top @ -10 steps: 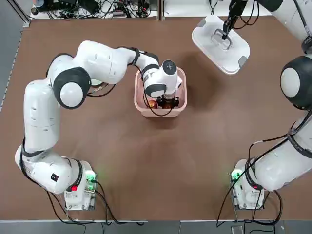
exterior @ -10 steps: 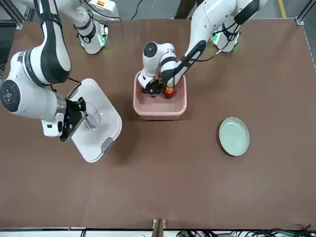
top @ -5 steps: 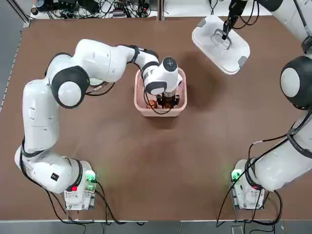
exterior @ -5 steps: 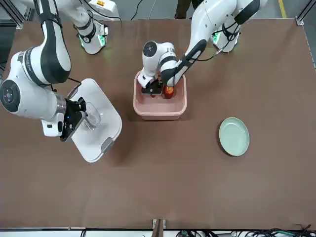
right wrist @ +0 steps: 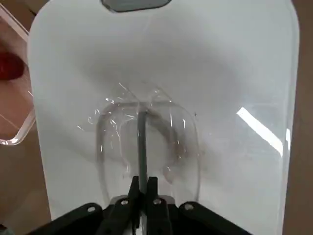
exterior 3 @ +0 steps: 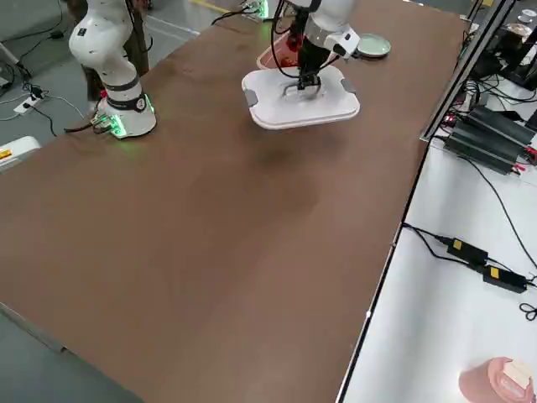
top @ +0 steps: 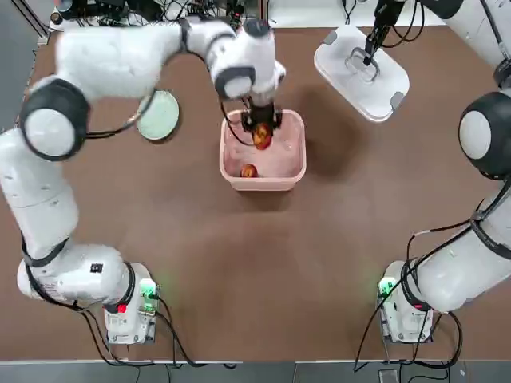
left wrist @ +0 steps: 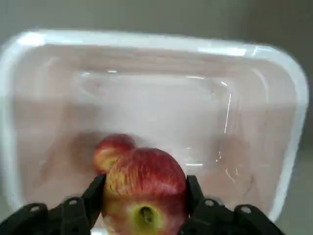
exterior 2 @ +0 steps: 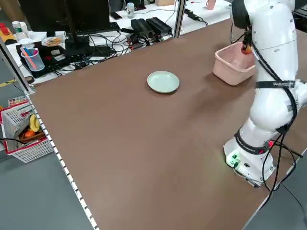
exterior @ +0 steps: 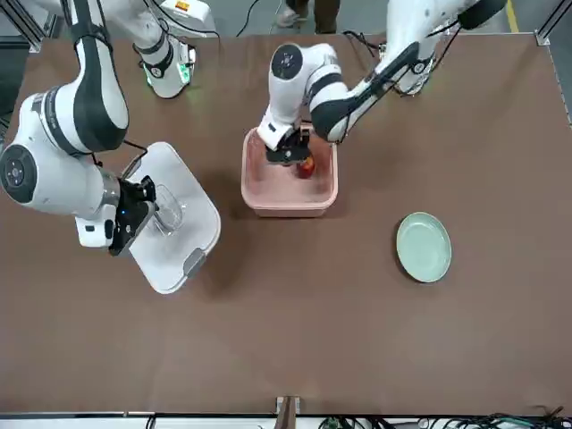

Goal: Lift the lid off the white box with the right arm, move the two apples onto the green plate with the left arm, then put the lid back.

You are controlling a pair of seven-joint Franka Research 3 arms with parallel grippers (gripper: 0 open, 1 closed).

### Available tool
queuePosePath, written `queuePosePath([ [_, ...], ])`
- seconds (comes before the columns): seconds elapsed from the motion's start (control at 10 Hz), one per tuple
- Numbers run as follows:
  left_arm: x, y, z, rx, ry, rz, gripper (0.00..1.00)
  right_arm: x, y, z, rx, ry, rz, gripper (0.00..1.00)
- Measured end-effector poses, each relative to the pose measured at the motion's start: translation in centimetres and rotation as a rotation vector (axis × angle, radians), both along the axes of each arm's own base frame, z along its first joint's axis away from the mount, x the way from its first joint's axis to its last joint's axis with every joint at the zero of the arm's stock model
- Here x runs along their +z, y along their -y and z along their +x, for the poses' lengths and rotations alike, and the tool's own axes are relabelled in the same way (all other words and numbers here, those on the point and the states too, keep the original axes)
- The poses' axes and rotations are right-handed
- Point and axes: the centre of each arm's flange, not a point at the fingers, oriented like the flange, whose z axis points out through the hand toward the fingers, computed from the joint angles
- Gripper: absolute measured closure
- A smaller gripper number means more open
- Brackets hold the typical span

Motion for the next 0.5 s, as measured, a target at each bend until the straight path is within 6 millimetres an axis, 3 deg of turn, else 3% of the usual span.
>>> queuePosePath([
  [0.1, 3.1, -3.9, 2.5, -0.011, 0.0, 0.0, 0.3, 0.0, 0.0, 0.0, 0.0, 0.0, 0.0, 0.93],
  [0.2, 4.7, -8.2, 5.4, -0.02, -0.003, 0.008, 0.3, 0.0, 0.0, 0.0, 0.0, 0.0, 0.0, 0.93],
  [0.5, 3.3, -21.1, 12.9, -0.084, -0.048, 0.034, 0.3, 0.0, 0.0, 0.0, 0.001, 0.0, 0.001, 0.93],
])
